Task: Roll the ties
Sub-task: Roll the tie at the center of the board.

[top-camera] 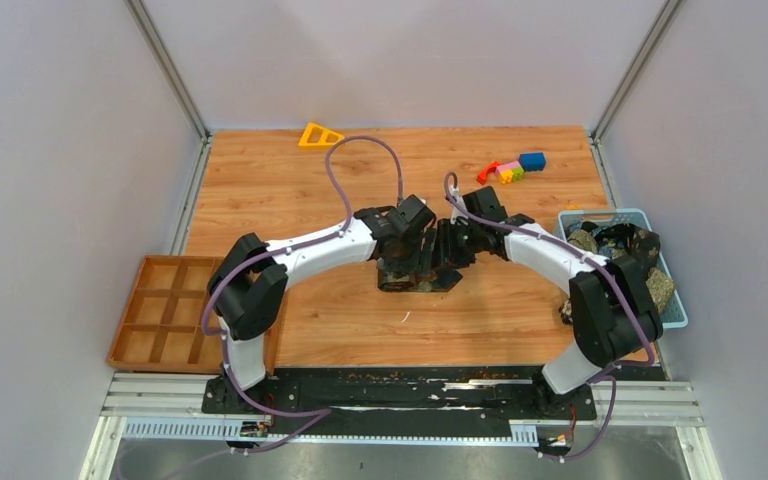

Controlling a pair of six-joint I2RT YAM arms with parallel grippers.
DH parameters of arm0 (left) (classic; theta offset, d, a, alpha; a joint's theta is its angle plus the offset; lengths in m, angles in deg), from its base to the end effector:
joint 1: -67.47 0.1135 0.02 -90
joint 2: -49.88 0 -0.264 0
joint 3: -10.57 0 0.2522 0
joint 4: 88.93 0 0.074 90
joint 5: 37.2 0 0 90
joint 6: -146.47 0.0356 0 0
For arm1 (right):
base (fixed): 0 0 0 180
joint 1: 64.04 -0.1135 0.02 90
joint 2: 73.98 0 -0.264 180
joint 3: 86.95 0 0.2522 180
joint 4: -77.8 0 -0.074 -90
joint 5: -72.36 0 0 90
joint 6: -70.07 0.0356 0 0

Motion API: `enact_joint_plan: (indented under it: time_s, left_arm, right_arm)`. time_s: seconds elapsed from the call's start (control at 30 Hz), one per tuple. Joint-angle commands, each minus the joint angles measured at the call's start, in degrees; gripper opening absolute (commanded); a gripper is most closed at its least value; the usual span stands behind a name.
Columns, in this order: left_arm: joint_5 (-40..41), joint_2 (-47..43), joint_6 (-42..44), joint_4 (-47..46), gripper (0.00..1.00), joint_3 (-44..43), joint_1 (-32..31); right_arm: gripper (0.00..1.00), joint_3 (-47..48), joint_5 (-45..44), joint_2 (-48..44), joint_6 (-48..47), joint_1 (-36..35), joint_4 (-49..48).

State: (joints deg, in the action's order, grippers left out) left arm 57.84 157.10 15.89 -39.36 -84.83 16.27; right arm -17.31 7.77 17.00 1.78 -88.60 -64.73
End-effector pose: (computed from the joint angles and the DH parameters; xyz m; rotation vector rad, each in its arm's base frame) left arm 0.2515 -0.3078 0.2179 0.2199 2.6938 -0.4120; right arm 0.2796 0.1446 0.1949 -0.2359 2.6825 0.8519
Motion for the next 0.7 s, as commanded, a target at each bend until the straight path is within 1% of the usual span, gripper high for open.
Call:
enact_joint_plan:
  time_s: [0.0, 0.27, 0.37, 0.47, 0.57, 0.67]
  left_arm:
    - [2.01, -4.66, 1.40, -0.57, 0.79, 0.61, 0.55]
    - [2.61, -8.07, 2.21, -1.07, 0.81, 2.31, 1.29]
    - [3.14, -10.53, 2.91, -0.86, 0.81, 3.19, 1.98]
    - [5.40, -13.88, 4.58, 0.43, 0.81, 4.85, 3.16]
    - [6.42, -18.92, 6.27, -0.91, 0.82, 9.67, 5.37]
    - [3.45, -23.64, 7.49, -5.26, 0.87, 17.26, 8.26]
  right_arm:
    - [0.30, 2.00, 3.05, -2.88, 0.26, 0.25, -0.91]
    - [0.32, 1.69, 4.98, -3.35, 2.13, -0.11, -2.21]
    - [0.35, 2.02, 5.00, -3.44, 2.38, -0.65, -2.26]
    - [0.38, 2.58, 4.96, -3.23, 2.76, -1.15, -2.35]
    - [0.40, 3.49, 4.85, -2.49, 3.02, -1.90, -2.20]
    - [0.40, 4.49, 4.31, -1.28, 3.25, -2.71, -2.04]
